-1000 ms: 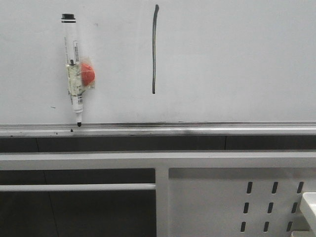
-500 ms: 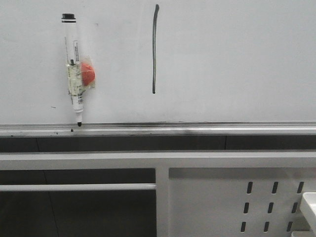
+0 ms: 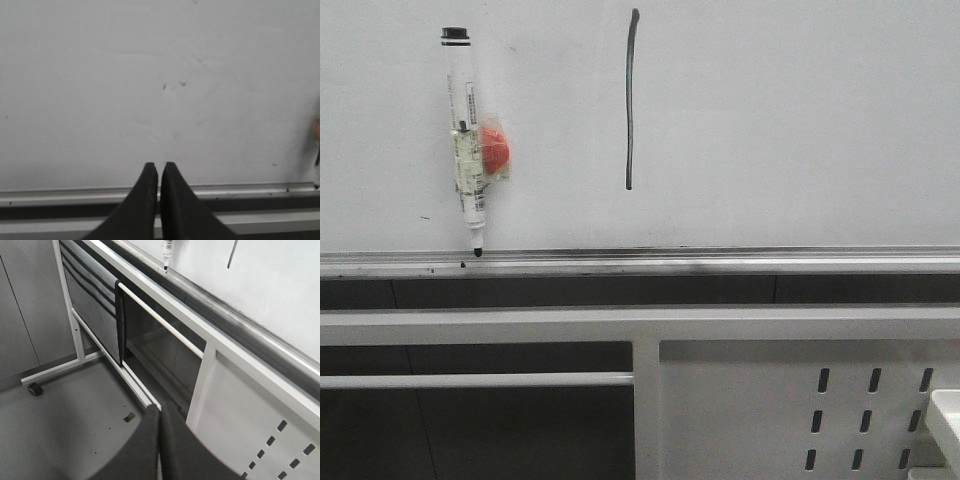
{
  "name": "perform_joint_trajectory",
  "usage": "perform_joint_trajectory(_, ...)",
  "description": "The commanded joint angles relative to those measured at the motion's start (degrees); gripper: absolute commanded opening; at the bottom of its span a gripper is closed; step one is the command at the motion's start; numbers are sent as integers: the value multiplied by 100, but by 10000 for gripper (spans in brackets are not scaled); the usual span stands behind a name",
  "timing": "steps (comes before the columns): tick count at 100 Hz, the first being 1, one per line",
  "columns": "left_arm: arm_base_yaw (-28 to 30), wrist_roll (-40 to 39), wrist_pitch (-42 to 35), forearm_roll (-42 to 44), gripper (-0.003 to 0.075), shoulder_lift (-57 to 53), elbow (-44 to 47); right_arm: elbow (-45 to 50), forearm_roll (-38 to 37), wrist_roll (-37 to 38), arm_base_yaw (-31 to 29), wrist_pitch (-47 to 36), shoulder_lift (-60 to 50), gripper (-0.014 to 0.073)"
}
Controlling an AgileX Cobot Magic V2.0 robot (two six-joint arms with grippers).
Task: Write number 1 on whiteboard
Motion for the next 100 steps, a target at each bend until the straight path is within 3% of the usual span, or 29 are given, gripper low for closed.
perform_joint_trajectory(1,173,13,-110,67,-20,-116,198,-139,41,7,-49,-415,25,-56)
perform_joint_trajectory(47,396,13,1009,393,-20,-116,198,-139,41,7,-49,-415,25,-56)
perform_joint_trajectory(100,396,13,991,290,-20,-116,198,-139,41,7,-49,-415,25,-56)
